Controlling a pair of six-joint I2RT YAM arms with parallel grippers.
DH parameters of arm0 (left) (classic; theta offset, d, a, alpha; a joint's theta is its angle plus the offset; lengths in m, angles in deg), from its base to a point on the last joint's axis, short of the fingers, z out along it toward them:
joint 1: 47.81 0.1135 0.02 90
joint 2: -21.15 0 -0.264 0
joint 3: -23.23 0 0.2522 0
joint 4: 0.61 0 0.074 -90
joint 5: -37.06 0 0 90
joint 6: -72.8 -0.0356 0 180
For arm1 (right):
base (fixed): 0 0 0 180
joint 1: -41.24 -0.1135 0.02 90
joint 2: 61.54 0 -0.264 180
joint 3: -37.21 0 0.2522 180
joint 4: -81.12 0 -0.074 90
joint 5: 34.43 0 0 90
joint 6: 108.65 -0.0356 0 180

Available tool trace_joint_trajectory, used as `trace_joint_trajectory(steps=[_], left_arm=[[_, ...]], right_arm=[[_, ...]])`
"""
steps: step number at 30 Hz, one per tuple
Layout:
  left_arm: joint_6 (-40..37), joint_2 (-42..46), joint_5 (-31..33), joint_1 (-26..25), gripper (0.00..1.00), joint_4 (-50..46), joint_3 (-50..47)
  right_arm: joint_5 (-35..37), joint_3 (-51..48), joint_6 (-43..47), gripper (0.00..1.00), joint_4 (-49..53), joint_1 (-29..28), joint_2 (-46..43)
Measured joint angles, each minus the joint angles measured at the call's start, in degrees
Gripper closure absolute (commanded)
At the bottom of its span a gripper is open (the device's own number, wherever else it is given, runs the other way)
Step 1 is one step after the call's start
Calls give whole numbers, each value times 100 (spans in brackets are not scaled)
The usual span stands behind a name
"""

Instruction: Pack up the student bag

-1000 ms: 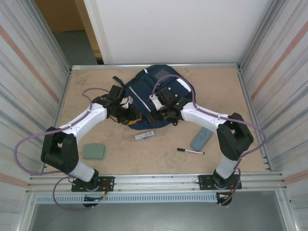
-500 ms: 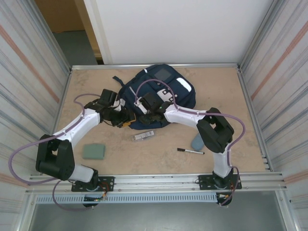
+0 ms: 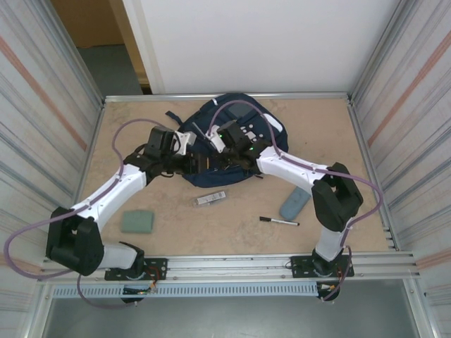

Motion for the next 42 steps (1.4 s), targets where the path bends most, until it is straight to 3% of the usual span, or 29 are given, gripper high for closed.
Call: trace_joint_trajectory(steps=[11, 21, 26, 34, 42], left_arm=[[-734, -778, 476, -529, 58, 249, 229], [-951, -1126, 2098, -1176, 60, -216, 748], [-896, -1163, 2426, -1351, 59, -190, 767], [315, -1075, 2765, -1762, 58, 83, 688], [1554, -1174, 3421, -1847, 59, 39, 643]], right_arm=[[-1279, 0, -667, 100, 42, 651, -162], [-1720, 2, -1075, 100, 37, 778, -164], [-1757, 2, -1123, 100, 37, 796, -164], [-1860, 2, -1279, 100, 37, 807, -164], [-2002, 20, -1425, 100, 44, 807, -164]])
